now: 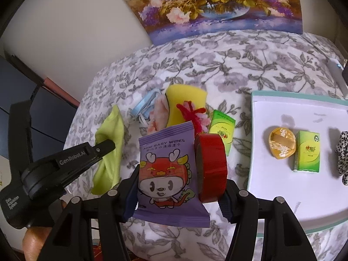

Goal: Organize soft objects
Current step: 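Carry the green cloth into the tray and open the left tool while the right tool carries its items, then lower the purple wipes pack and red tape into the tray and open the right tool, then move both tools back toward the yellow sponge on the bed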

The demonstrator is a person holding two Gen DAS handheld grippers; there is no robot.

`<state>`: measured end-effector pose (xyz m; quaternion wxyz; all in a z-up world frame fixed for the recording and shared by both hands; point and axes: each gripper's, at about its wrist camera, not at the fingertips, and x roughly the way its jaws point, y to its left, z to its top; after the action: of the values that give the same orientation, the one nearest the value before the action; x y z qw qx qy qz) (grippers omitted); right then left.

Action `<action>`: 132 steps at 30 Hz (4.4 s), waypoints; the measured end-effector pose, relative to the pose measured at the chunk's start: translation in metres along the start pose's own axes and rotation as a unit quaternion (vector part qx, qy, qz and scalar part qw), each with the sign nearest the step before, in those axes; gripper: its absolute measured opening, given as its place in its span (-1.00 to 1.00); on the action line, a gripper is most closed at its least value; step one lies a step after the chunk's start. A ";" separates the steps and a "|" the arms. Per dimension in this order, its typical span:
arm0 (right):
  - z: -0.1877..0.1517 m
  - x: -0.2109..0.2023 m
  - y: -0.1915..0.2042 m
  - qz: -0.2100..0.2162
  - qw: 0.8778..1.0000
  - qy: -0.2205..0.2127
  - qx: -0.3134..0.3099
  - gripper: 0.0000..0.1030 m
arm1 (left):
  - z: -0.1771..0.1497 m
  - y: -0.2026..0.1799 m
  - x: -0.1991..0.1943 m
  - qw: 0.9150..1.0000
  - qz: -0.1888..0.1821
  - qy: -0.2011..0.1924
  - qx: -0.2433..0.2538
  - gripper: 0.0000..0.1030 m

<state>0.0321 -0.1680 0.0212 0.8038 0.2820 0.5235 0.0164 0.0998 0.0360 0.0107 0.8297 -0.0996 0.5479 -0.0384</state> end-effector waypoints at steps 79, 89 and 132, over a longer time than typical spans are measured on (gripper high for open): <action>-0.013 -0.060 -0.202 -0.196 0.971 -0.031 0.136 0.32 | -0.120 -0.202 0.056 0.965 -0.023 0.113 0.235 0.21; -0.013 -0.061 -0.190 -0.201 0.972 -0.033 0.114 0.50 | -0.106 -0.180 0.047 0.974 -0.007 0.090 0.207 0.54; -0.007 -0.035 -0.130 -0.171 0.983 -0.050 0.039 1.00 | -0.029 -0.064 0.039 0.996 0.042 0.054 0.060 0.91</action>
<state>-0.0244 -0.2855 -0.0128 0.8085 0.2198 0.5231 -0.1562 0.0913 -0.0372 -0.0220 0.8045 -0.0239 0.5921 -0.0414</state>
